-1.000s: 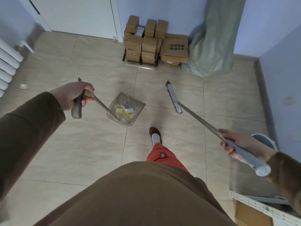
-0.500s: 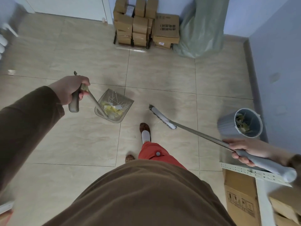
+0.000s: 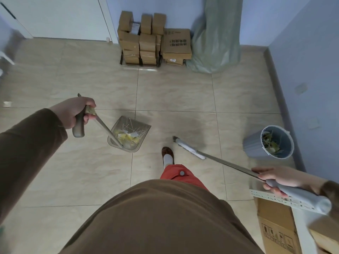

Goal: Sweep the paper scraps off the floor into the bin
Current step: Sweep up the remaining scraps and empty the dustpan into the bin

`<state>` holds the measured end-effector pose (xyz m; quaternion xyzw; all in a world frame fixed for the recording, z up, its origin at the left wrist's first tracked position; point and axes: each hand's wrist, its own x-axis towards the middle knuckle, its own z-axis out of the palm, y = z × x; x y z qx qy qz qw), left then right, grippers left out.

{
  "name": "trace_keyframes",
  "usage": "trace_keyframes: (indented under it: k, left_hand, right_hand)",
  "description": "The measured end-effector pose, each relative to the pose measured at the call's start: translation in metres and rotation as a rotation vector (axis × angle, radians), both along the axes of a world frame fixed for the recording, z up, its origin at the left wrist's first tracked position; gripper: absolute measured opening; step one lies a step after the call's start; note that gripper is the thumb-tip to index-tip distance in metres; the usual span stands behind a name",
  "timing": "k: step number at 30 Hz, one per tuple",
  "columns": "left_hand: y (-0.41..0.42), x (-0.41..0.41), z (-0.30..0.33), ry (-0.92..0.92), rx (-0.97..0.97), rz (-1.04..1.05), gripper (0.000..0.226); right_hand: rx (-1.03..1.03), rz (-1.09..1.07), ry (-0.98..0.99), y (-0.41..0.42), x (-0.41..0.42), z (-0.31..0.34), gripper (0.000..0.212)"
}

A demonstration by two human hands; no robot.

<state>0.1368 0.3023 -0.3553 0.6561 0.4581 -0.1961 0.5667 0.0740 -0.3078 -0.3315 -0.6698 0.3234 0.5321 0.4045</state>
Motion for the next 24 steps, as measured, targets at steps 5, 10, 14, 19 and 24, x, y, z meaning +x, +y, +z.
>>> trace_keyframes:
  k: [5, 10, 14, 19, 24]
  left_hand:
    - [-0.009, -0.004, 0.009, 0.011, -0.011, -0.062, 0.007]
    - [-0.011, -0.034, 0.011, 0.037, 0.006, -0.191, 0.018]
    - [-0.015, -0.051, 0.01, 0.0, 0.004, -0.193, 0.014]
    - [-0.018, -0.066, 0.003, -0.009, -0.019, -0.14, 0.012]
    - [-0.022, -0.07, 0.002, 0.012, -0.024, -0.137, 0.011]
  right_hand:
    - [0.163, -0.355, -0.033, -0.001, 0.009, 0.003, 0.041]
    - [0.16, -0.302, -0.1, 0.019, 0.009, 0.002, 0.04]
    - [0.183, -0.234, -0.044, 0.011, -0.007, 0.014, 0.042]
    - [0.124, -0.09, 0.017, -0.007, -0.04, 0.017, 0.057]
    - [-0.034, 0.133, -0.019, -0.004, -0.053, -0.009, 0.033]
